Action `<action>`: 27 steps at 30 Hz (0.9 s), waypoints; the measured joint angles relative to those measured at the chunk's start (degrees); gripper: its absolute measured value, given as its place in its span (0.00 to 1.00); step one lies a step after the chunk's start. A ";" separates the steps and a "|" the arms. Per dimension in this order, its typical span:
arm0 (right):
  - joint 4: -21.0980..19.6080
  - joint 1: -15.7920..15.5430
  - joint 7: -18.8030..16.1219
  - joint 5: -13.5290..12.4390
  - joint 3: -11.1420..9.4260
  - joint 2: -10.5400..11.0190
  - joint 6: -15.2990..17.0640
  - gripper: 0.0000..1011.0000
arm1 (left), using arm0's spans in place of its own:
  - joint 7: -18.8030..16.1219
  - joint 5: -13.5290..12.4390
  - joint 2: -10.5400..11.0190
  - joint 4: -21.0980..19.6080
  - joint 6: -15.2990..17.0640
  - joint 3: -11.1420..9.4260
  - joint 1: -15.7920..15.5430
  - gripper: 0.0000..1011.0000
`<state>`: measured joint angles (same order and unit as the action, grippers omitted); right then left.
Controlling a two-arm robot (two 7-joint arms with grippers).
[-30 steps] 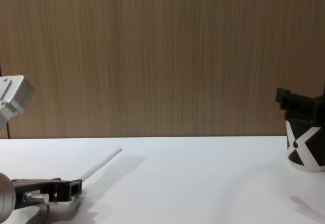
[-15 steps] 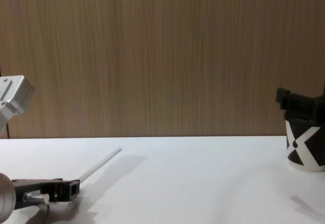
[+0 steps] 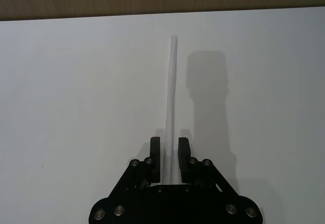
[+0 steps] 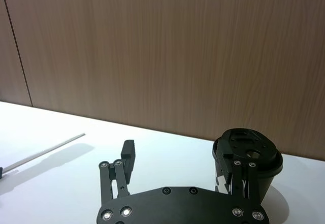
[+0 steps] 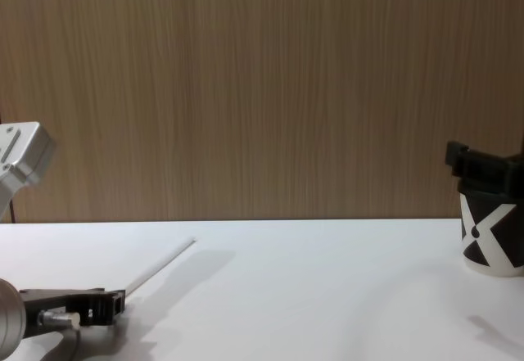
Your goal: Pick up the straw with one hand, pass it to the other hand, and insert it into the cup.
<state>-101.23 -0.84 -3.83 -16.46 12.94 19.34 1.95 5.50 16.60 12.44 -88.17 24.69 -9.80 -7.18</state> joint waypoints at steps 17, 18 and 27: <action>0.00 0.00 0.00 0.00 0.00 0.00 0.00 0.99 | -0.01 0.00 -0.01 0.00 -0.02 0.00 0.01 0.12; 0.00 0.00 0.00 0.00 0.00 0.00 0.00 0.99 | -0.01 0.00 -0.02 0.00 -0.02 0.00 0.00 0.11; 0.00 0.00 0.00 0.00 0.00 0.00 0.00 0.99 | -0.01 0.00 -0.02 0.00 -0.02 0.00 0.00 0.06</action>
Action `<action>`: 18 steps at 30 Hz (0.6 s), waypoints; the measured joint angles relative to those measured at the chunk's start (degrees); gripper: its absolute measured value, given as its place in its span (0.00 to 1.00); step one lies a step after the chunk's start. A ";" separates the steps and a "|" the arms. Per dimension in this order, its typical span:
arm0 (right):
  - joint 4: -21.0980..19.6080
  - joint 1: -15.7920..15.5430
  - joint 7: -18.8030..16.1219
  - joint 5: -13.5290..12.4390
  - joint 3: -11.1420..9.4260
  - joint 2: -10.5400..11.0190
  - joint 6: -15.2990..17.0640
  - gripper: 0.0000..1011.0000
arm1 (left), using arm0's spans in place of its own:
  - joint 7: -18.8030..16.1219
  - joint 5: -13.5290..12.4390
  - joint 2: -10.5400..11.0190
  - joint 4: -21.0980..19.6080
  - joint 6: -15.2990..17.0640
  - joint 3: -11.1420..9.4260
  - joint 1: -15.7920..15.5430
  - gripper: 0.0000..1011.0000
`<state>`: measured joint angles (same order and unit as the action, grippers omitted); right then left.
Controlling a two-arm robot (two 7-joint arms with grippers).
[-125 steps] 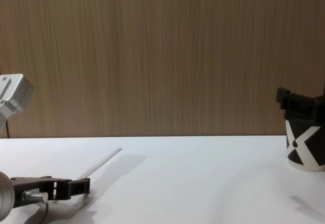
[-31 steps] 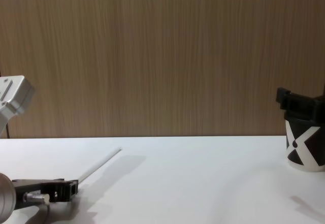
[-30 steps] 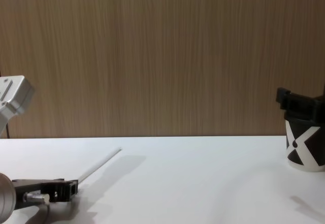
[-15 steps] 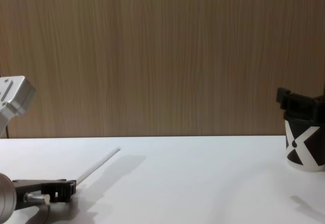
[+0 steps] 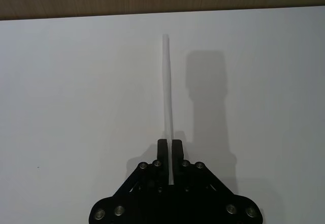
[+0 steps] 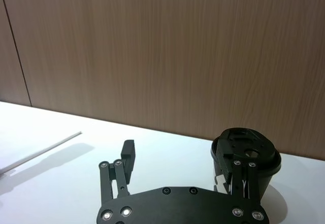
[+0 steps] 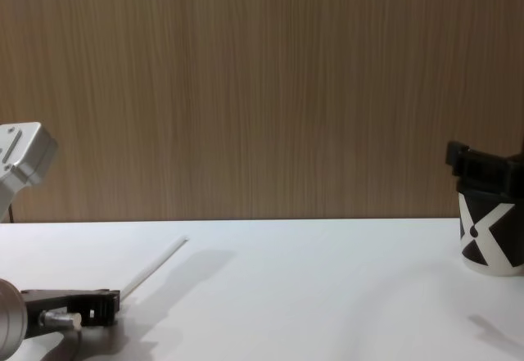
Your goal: Pick up the straw with one hand, pass it to the other hand, and insert it into the cup.
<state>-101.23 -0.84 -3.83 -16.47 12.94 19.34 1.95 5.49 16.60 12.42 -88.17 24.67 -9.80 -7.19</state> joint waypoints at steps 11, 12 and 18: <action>0.00 0.00 0.00 0.00 0.00 0.00 0.00 0.99 | 0.00 0.00 0.02 0.00 0.00 -0.01 0.00 0.01; 0.00 0.00 0.00 0.00 0.00 0.00 0.00 0.99 | 0.00 0.00 0.02 0.00 0.00 -0.01 0.00 0.01; 0.00 0.00 0.00 0.00 0.00 0.00 0.00 0.99 | 0.00 0.00 0.02 0.00 0.00 -0.01 0.00 0.01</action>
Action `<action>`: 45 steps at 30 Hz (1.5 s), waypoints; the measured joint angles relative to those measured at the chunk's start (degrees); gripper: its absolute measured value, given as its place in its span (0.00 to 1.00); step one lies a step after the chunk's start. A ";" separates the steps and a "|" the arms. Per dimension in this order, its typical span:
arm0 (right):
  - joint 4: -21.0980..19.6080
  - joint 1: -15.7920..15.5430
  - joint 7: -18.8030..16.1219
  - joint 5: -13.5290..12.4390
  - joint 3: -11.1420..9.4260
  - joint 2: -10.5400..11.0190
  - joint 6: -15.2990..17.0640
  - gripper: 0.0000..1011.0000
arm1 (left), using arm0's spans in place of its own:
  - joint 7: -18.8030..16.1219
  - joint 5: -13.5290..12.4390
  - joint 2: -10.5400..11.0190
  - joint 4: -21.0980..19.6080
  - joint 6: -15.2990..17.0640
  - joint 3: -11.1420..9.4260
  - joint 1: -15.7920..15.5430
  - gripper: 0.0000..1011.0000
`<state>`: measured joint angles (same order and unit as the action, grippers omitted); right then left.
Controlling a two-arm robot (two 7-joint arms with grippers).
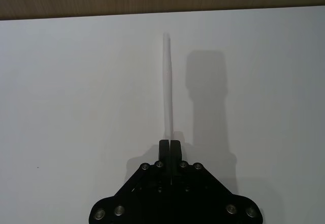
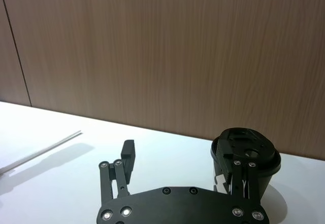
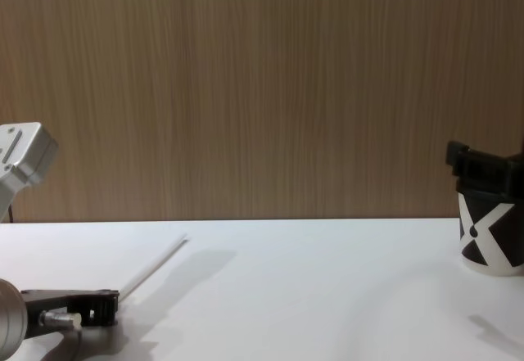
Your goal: Pick up the straw with one hand, pass it to the other hand, and insert it into the cup.
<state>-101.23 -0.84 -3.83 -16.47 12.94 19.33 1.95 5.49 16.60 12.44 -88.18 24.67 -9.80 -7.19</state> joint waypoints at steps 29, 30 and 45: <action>0.00 0.00 0.00 0.00 0.00 0.00 0.00 0.99 | 0.00 0.00 0.00 0.00 0.00 0.01 0.00 0.01; 0.00 0.00 0.00 0.00 0.00 0.00 0.00 0.99 | 0.00 0.00 0.00 0.00 0.00 0.01 0.00 0.01; 0.00 0.00 0.00 0.00 0.00 0.00 0.00 0.99 | 0.00 0.00 0.00 0.00 0.00 0.01 0.00 0.01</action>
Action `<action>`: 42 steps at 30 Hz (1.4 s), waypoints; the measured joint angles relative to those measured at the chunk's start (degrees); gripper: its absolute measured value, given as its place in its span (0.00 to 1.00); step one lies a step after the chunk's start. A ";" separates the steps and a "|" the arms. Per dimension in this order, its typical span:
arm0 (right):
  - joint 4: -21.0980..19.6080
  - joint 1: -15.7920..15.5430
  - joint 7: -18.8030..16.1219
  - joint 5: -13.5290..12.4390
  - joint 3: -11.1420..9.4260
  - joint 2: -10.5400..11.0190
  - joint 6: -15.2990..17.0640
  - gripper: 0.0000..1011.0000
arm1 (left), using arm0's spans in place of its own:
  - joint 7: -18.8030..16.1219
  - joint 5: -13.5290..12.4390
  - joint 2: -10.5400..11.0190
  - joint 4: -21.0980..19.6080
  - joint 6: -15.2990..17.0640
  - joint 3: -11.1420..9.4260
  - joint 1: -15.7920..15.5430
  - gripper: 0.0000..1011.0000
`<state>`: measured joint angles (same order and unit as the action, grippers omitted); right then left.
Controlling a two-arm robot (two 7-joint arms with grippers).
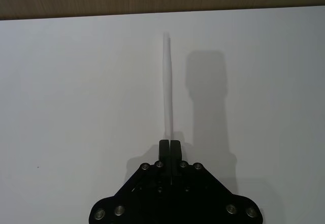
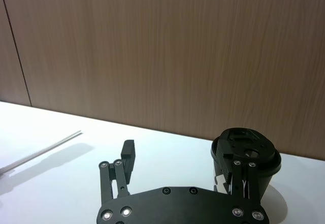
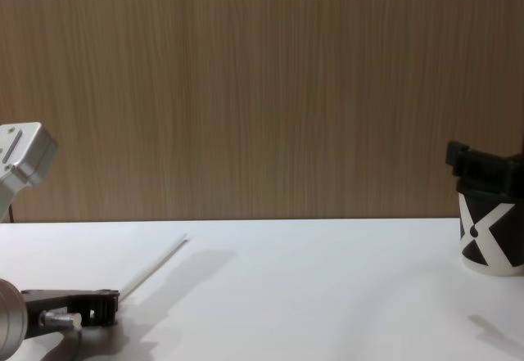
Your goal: Pick up the straw with one hand, pass it to the other hand, and insert it into the cup.
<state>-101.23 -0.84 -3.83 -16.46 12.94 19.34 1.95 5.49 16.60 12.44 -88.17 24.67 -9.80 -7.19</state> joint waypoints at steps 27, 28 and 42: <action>0.00 0.00 0.00 0.00 0.00 0.00 0.00 0.99 | 4.54 -0.08 1.01 -1.39 -8.56 0.03 0.86 0.01; 0.00 0.00 0.00 0.00 0.00 0.00 0.00 0.99 | 5.27 0.07 1.20 -1.68 -9.61 -0.03 0.91 0.01; 0.00 0.00 0.00 0.00 0.00 0.00 0.00 0.99 | 12.52 2.38 3.76 -4.49 -15.72 -1.08 0.78 0.01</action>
<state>-101.23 -0.84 -3.83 -16.46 12.94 19.33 1.95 18.02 18.98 16.20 -92.66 8.95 -10.88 -6.41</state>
